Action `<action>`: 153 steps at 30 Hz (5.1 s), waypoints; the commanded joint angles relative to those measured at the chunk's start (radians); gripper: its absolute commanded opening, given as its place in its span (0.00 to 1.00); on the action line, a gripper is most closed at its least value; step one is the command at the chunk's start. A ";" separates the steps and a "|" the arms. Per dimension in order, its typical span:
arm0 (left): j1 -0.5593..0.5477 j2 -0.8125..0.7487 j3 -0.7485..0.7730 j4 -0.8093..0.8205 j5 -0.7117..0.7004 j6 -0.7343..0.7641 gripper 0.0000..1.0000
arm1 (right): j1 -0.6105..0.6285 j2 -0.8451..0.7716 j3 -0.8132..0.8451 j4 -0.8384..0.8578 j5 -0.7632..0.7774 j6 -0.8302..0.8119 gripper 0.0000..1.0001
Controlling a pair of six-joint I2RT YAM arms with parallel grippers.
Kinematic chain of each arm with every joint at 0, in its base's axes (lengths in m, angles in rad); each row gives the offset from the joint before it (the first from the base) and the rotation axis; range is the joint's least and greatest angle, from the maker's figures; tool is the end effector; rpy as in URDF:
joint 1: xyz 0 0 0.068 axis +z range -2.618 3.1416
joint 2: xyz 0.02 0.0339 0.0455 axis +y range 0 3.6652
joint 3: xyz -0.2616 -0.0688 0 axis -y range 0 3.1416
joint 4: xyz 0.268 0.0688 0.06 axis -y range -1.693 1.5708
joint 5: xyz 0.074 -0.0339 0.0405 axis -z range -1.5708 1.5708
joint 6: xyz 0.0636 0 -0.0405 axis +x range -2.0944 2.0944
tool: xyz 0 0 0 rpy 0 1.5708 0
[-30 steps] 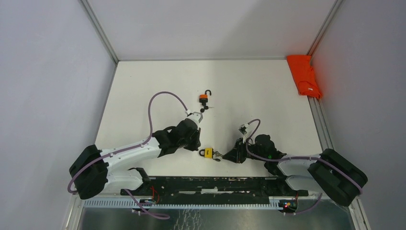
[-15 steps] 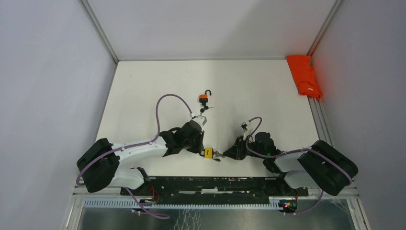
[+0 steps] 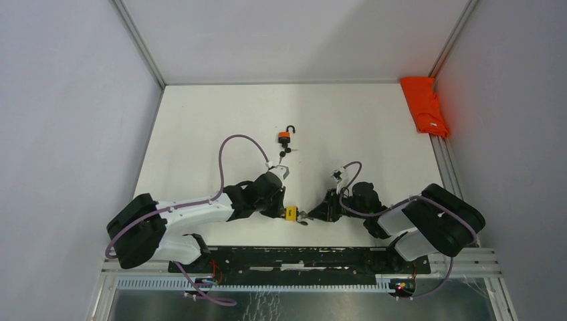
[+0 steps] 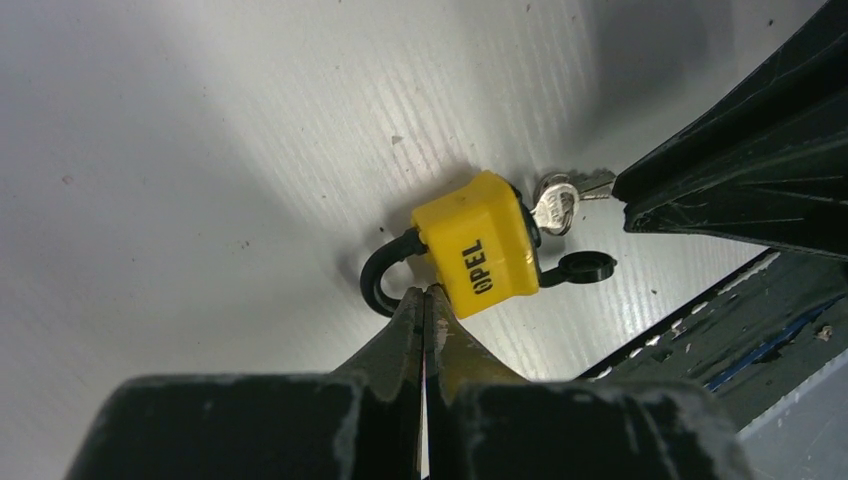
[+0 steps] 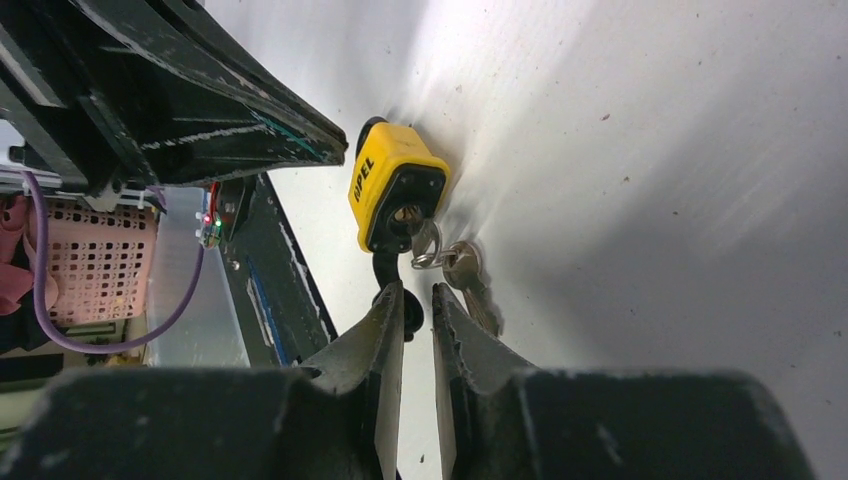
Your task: Unlock with the key
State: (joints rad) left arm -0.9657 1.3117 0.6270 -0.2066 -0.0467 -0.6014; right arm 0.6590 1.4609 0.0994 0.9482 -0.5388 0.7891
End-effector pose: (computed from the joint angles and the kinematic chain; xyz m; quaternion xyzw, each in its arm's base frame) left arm 0.1645 -0.2327 0.1364 0.1631 0.9284 -0.2195 0.2515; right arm 0.1567 0.1626 0.0722 -0.0928 0.8147 0.5162 0.2474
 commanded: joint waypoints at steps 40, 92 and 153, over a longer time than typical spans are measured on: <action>-0.015 0.077 -0.013 0.104 0.010 -0.037 0.02 | -0.007 0.177 0.114 0.130 -0.036 0.013 0.09; -0.016 0.108 0.005 0.138 0.027 -0.028 0.02 | 0.134 0.190 0.256 -0.173 -0.049 -0.120 0.00; -0.194 0.163 -0.033 0.460 0.197 -0.007 0.02 | 0.156 0.274 0.571 -0.267 0.020 -0.051 0.00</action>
State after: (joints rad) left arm -1.0378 1.4128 0.6010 -0.1238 -0.2554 -0.4713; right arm 0.7658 1.6920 0.5240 0.4278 -0.6888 0.7540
